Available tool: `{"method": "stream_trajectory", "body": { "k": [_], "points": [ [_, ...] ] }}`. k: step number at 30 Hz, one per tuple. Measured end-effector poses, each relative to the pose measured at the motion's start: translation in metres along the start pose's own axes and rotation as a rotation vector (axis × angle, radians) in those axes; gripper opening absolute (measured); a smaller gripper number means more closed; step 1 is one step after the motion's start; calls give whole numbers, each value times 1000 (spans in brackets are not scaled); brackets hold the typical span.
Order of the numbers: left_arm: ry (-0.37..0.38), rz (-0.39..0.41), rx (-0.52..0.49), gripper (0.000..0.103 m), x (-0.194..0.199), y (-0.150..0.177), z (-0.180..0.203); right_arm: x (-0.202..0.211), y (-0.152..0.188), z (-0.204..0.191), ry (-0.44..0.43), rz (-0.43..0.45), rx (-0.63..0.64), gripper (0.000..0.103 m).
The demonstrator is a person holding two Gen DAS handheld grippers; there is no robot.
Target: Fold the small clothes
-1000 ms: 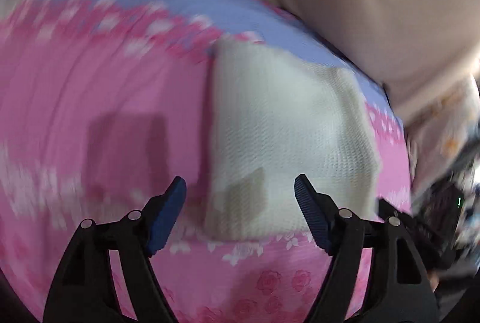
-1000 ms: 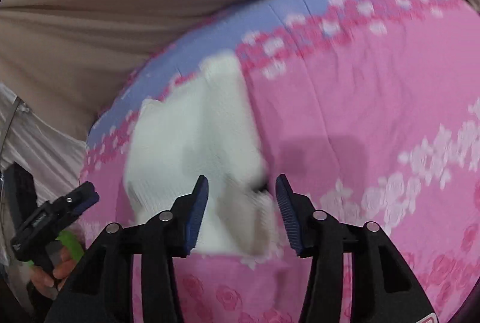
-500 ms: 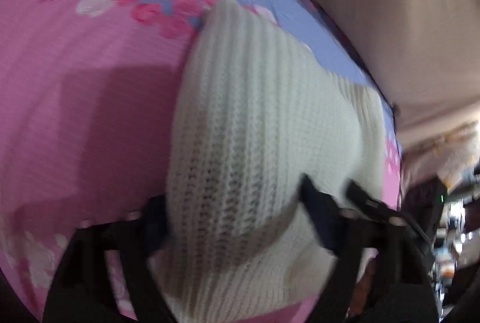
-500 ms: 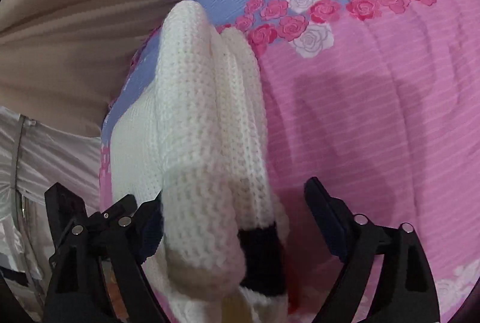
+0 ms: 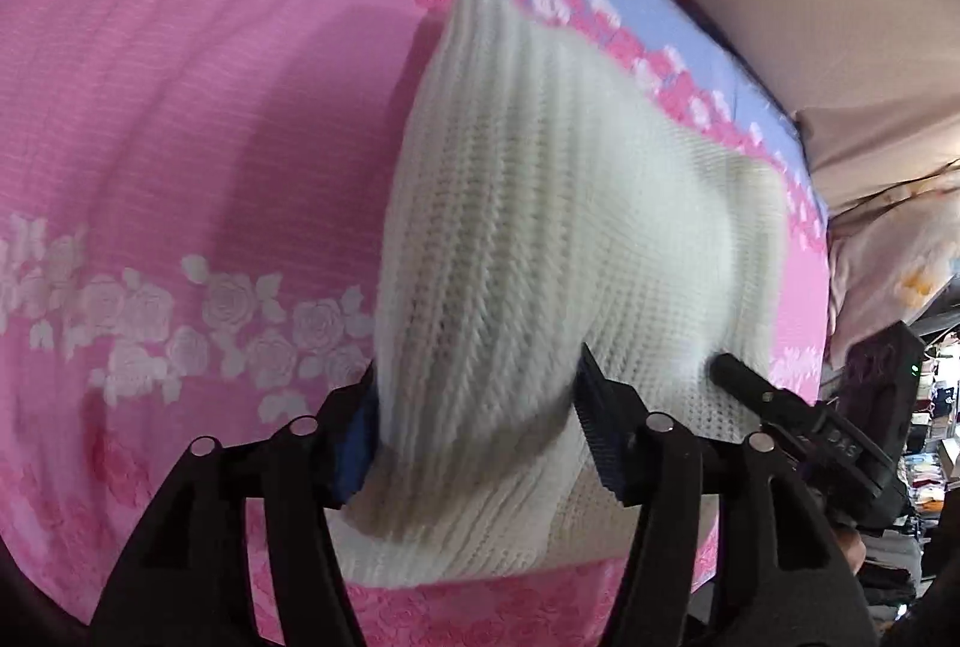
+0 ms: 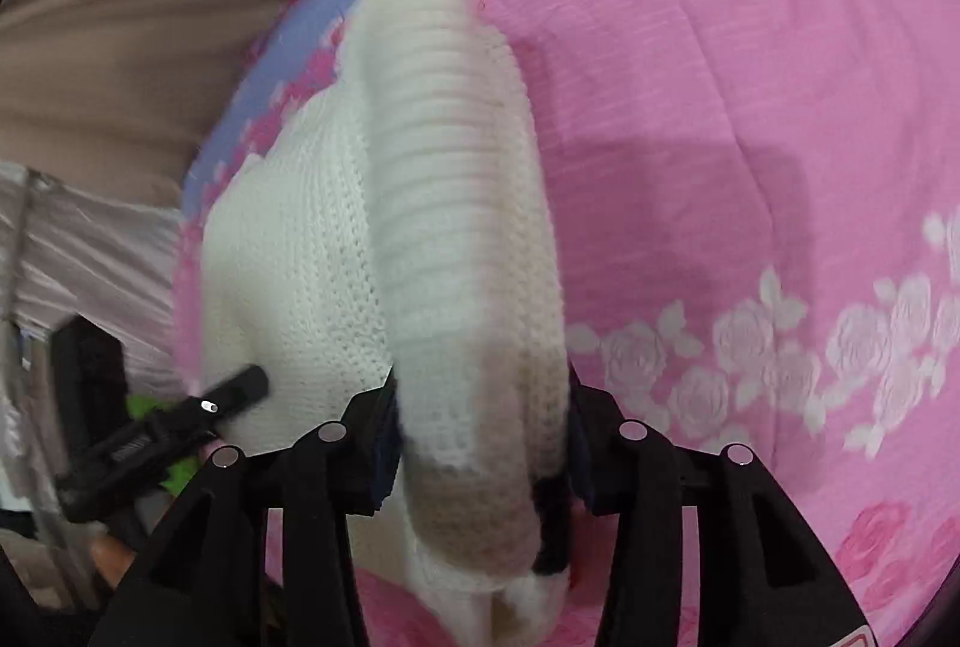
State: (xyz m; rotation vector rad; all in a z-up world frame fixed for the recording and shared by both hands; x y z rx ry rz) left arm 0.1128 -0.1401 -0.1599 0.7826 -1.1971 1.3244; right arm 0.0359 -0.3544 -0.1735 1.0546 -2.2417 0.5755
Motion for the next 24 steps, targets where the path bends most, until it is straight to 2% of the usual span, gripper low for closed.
{"method": "stream_trajectory", "body": {
  "k": [3, 5, 6, 8, 9, 10, 11, 12, 13, 15, 16, 18, 20, 22, 24],
  "points": [
    [-64, 146, -43, 67, 35, -12, 4, 42, -9, -27, 30, 122, 97, 47],
    [-117, 206, -76, 72, 43, -19, 11, 51, -16, -44, 24, 144, 147, 52],
    [-131, 207, -90, 73, 41, -22, 11, 48, -21, -49, 17, 140, 156, 57],
    [-185, 188, -106, 72, 24, -26, 10, 32, -34, -51, 32, 124, 173, 58],
    [-211, 188, -110, 71, 21, -28, 8, 17, -40, -47, 77, 105, 193, 46],
    [-234, 188, -113, 71, 20, -28, 5, 3, -42, -43, 108, 72, 214, 26],
    [-248, 198, -113, 71, 22, -28, 3, -3, -42, -44, 112, 42, 222, 16],
    [-248, 218, -111, 71, 26, -30, 2, -2, -45, -56, 73, 50, 233, 15],
    [-252, 236, -109, 71, 29, -30, -2, 8, -49, -84, -19, 82, 283, 15],
    [-286, 238, -110, 72, 24, -30, -9, 26, -54, -122, -76, 135, 389, 14],
    [-295, 223, -114, 72, 16, -29, -12, 26, -58, -126, -74, 150, 435, 14],
    [-284, 197, -121, 76, 4, -26, -15, 2, -68, -91, 44, 106, 403, 15],
    [-264, 174, -107, 76, 0, -23, -15, -30, -68, -31, 172, 2, 284, 17],
    [-259, 191, -113, 76, 8, -21, -13, -15, -62, -34, 75, 58, 221, 23],
    [-258, 199, -129, 76, 15, -17, -12, 13, -50, -48, 69, 118, 239, 29]
  ]
}}
Point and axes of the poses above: each gripper's, at about its wrist camera, not at the fingertips, and x roughly against the way its jaws point, z to its right, y to its underside, the point moved 9 cm from there along -x, roughly the way its jaws point, and after that the axes turned 11 degrees about -y, right-handed, at the moved point
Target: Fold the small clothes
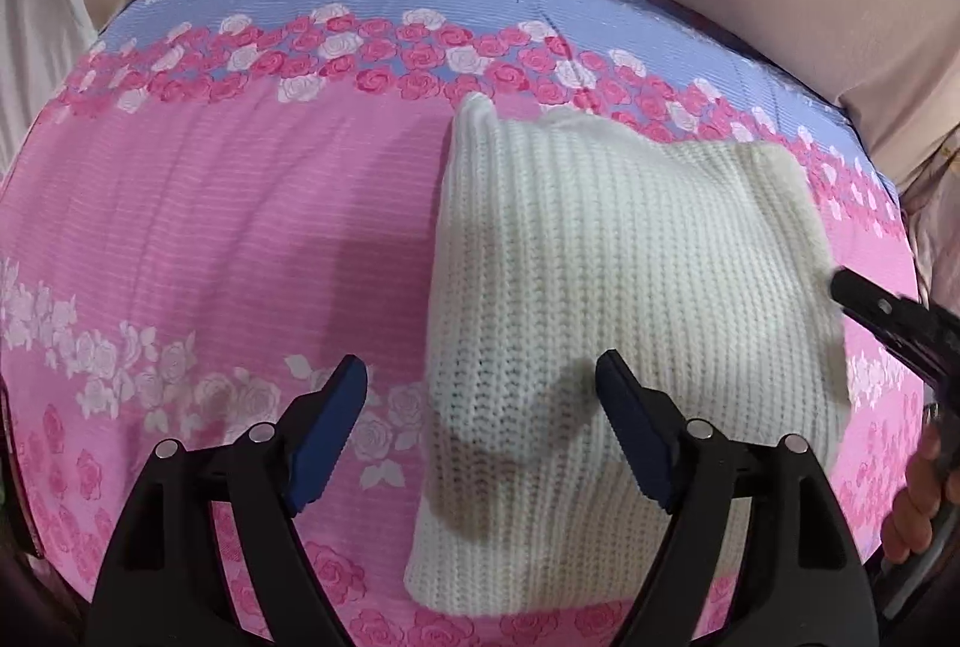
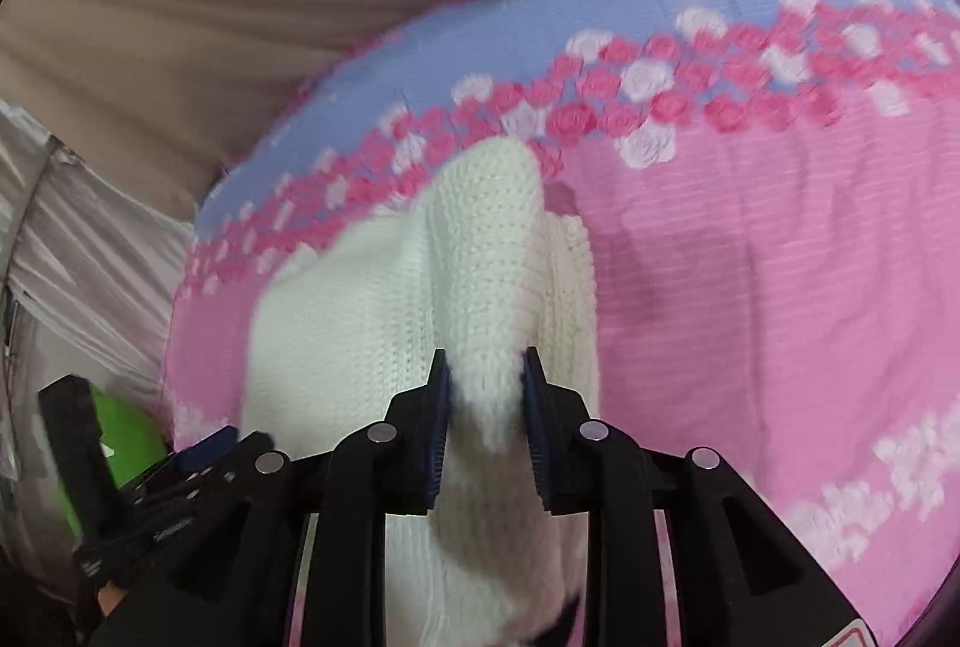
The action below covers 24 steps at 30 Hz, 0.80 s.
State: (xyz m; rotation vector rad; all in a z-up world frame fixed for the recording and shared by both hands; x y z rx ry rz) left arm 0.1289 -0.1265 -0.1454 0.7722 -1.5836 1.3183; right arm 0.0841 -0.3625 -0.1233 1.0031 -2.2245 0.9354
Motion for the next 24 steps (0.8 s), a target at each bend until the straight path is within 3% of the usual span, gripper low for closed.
{"method": "stream_trajectory", "body": {
  "k": [2, 5, 7, 9, 11, 13, 17, 19, 21, 22, 24],
  "points": [
    [-6, 4, -8, 76, 5, 6, -1, 22, 18, -4, 17, 25, 8, 35],
    [-39, -4, -31, 79, 0, 18, -2, 30, 61, -11, -10, -13, -8, 35],
    [-60, -30, -37, 82, -12, 28, -3, 25, 84, -7, 30, -44, 18, 35],
    [-67, -43, -36, 83, -17, 33, -2, 0, 109, 21, 134, -143, 24, 38],
    [-77, -33, -47, 82, -10, 33, -1, -1, 117, 29, 141, -148, -7, 40],
    [-94, -5, -59, 81, 4, 31, -1, 14, 113, 18, 143, -114, -6, 39],
    [-79, 21, -32, 83, 21, 31, -2, 52, 91, -24, 194, 18, 127, 39],
    [-83, 17, -34, 83, 18, 33, 0, 54, 74, -43, 161, 48, 171, 38],
    [-101, 14, -43, 83, 12, 35, 0, 41, 52, -56, 81, 41, 177, 19],
    [-113, 9, -46, 83, 8, 36, 0, 30, 41, -55, 68, 33, 176, 17],
    [-121, -9, -50, 83, 0, 39, 0, 4, 31, -32, 122, -16, 156, 11]
  ]
}}
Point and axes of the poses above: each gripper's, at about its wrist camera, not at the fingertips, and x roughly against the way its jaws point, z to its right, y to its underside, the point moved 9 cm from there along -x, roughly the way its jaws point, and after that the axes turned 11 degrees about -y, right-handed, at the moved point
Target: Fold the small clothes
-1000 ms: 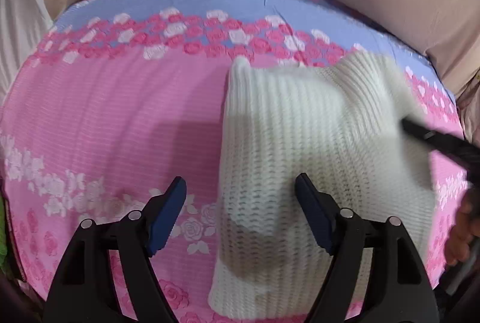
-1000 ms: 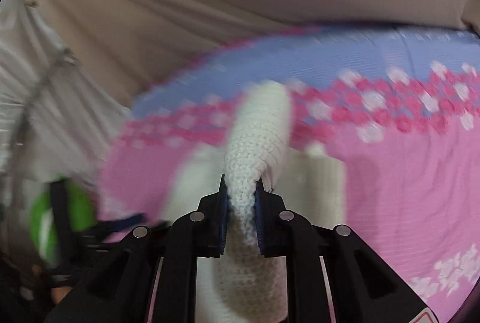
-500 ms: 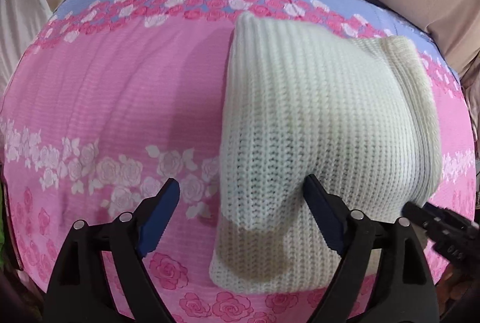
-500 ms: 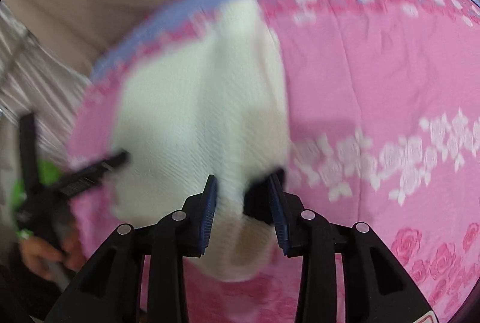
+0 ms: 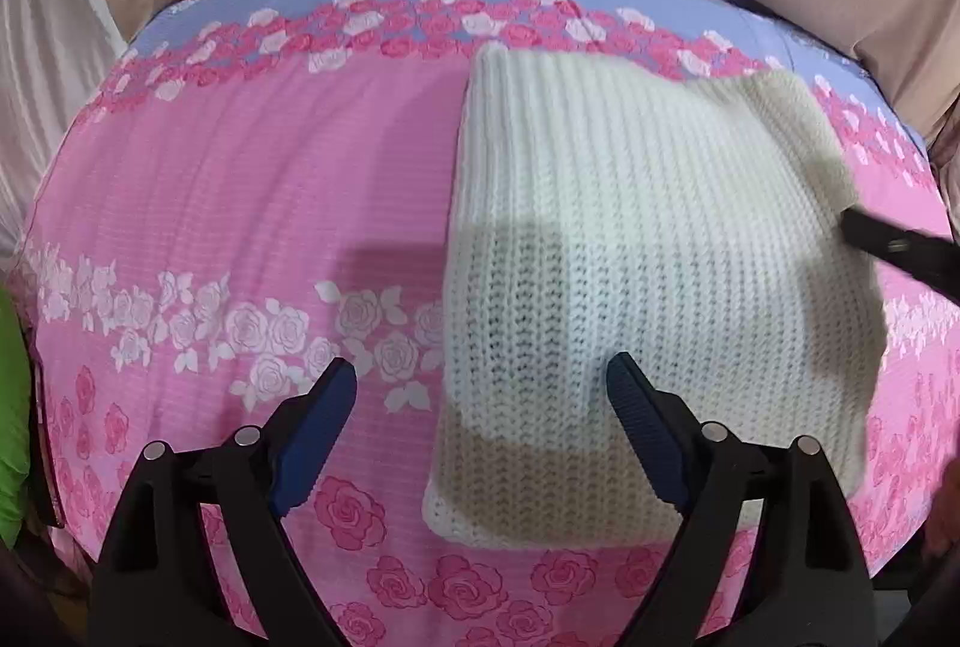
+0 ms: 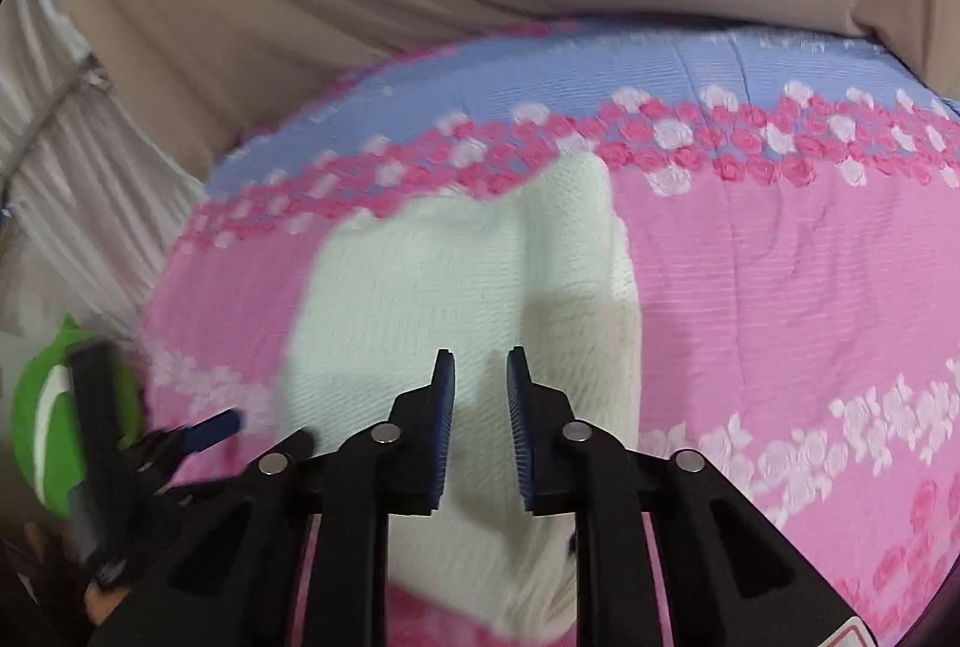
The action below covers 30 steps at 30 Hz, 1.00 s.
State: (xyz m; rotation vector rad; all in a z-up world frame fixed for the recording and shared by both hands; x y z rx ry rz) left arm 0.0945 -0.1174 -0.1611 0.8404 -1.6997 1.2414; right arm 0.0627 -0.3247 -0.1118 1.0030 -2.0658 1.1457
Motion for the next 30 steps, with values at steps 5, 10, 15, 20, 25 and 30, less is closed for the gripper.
{"method": "stream_trajectory", "body": {
  "k": [5, 10, 15, 20, 25, 30],
  "points": [
    [-7, 22, -10, 83, 8, 2, 0, -27, 10, 51, 34, -51, -128, 0],
    [-18, 77, -30, 87, 29, 2, 4, 25, 15, 19, 59, 63, -124, 13],
    [-32, 135, -19, 91, 45, 5, 8, 42, 51, 6, 209, 94, -51, 28],
    [-57, 183, -8, 91, 54, 6, 16, 53, 68, 15, 269, 115, -37, 39],
    [-45, 187, -16, 91, 56, 10, 26, 60, 80, 20, 302, 126, -68, 45],
    [-30, 171, -17, 91, 51, 16, 32, 55, 91, 12, 307, 114, -53, 46]
  ]
}}
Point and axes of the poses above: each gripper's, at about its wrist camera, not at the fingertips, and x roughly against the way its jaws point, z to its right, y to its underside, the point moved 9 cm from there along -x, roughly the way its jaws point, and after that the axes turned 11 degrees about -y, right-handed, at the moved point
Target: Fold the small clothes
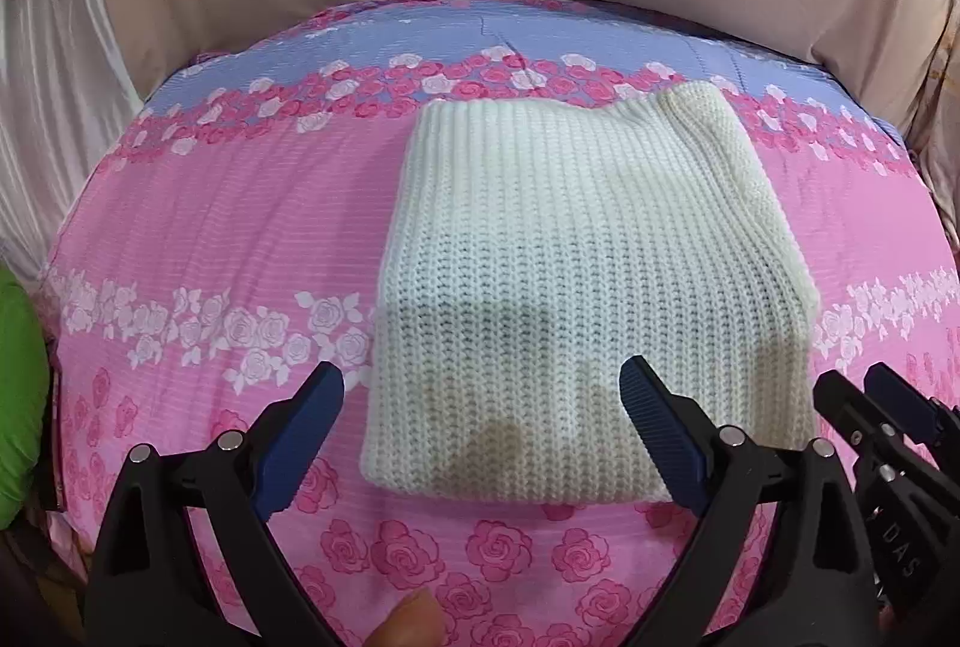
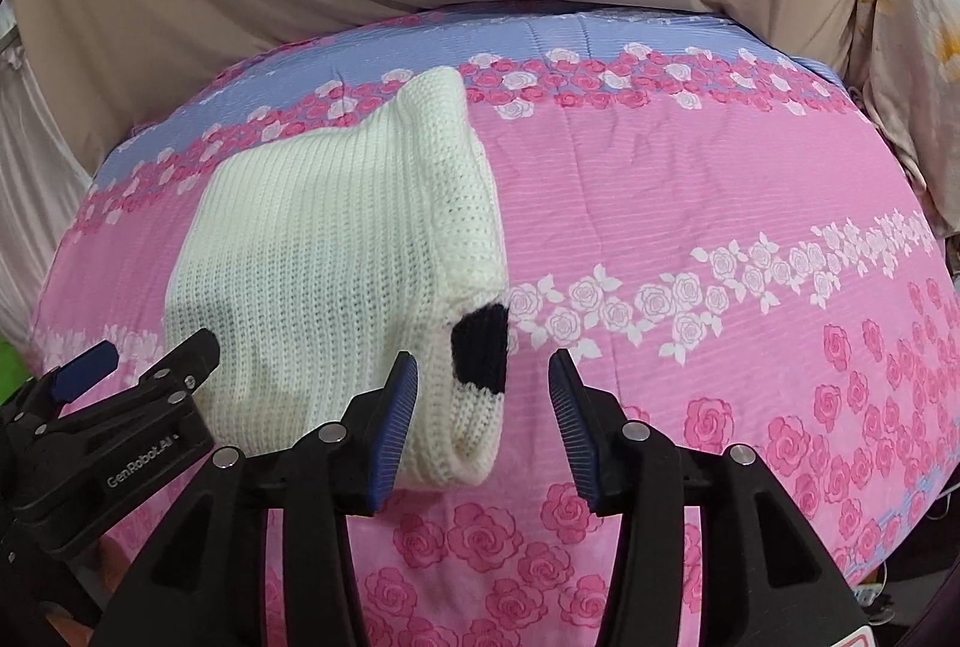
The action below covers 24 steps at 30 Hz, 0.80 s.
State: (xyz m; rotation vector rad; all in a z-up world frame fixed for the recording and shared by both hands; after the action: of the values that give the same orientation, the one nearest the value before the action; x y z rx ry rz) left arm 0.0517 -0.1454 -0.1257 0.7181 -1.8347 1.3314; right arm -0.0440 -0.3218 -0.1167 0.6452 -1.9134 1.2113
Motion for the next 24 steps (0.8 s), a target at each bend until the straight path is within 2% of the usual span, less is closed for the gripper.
{"method": "stream_trajectory", "body": {
  "k": [6, 24],
  "points": [
    [15, 2, -14, 91, 1, 3, 5, 1, 3, -3, 5, 7, 8, 46],
    [-11, -2, -53, 90, 1, 6, 9, -2, 6, -10, 8, -1, 25, 49]
  ]
}}
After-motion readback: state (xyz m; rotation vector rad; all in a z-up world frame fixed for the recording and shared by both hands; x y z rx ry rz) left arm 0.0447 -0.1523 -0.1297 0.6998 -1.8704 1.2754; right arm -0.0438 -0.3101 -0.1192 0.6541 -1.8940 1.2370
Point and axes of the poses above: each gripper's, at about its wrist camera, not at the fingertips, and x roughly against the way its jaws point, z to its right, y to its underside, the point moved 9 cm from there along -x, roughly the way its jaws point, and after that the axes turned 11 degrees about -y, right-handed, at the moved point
